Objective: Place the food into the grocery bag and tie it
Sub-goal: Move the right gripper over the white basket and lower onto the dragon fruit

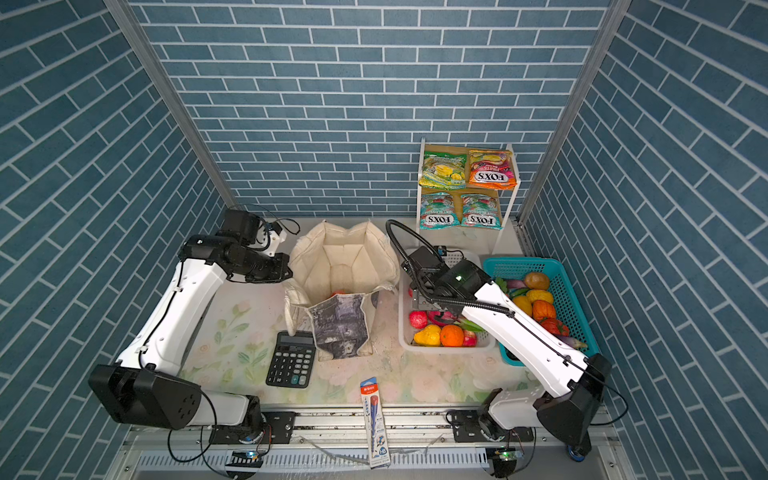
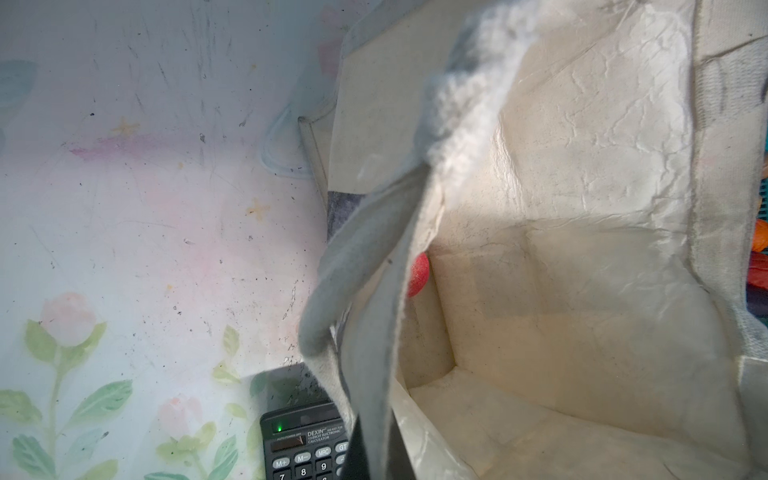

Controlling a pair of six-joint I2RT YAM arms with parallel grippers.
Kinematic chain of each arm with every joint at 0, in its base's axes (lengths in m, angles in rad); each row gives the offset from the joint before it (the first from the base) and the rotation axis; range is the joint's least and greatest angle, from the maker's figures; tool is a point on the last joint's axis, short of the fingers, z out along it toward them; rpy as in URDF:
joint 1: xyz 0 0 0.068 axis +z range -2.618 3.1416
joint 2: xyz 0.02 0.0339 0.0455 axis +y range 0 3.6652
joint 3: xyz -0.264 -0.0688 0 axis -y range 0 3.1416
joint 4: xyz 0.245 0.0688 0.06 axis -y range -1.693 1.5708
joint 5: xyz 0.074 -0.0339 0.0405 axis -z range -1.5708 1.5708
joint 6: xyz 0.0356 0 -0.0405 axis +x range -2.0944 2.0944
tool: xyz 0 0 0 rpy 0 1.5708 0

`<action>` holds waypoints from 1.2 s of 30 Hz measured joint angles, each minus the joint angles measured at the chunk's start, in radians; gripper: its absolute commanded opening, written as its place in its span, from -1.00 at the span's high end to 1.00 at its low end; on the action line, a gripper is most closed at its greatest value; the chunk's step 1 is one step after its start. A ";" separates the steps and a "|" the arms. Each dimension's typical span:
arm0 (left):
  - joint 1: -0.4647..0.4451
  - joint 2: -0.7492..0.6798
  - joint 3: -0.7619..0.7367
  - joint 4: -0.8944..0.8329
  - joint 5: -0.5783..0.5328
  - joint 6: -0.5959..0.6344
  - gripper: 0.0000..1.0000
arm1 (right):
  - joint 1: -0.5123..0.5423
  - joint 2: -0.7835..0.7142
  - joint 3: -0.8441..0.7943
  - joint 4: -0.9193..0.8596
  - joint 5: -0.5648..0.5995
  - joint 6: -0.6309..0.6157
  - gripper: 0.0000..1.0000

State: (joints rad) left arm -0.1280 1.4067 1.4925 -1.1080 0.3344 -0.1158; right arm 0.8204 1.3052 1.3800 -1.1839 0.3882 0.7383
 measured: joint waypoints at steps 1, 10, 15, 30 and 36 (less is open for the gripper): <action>-0.001 0.000 -0.002 0.000 -0.002 0.000 1.00 | -0.003 -0.011 -0.014 0.002 -0.004 -0.016 -0.76; -0.003 -0.002 -0.014 0.003 -0.020 0.001 1.00 | -0.024 -0.013 -0.037 -0.036 -0.005 -0.286 -0.84; -0.003 0.008 -0.014 0.003 -0.026 0.002 1.00 | -0.051 -0.013 -0.053 -0.040 0.008 -0.478 -0.89; -0.003 0.007 -0.026 0.006 -0.035 0.012 1.00 | -0.157 -0.005 -0.207 0.120 -0.071 -1.012 -0.96; -0.003 -0.005 -0.027 0.006 -0.034 0.012 1.00 | -0.224 0.080 -0.233 0.200 -0.137 -1.122 -0.96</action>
State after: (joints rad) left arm -0.1314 1.4017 1.4651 -1.1019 0.3000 -0.1036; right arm 0.5961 1.3849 1.1465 -0.9844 0.2516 -0.3832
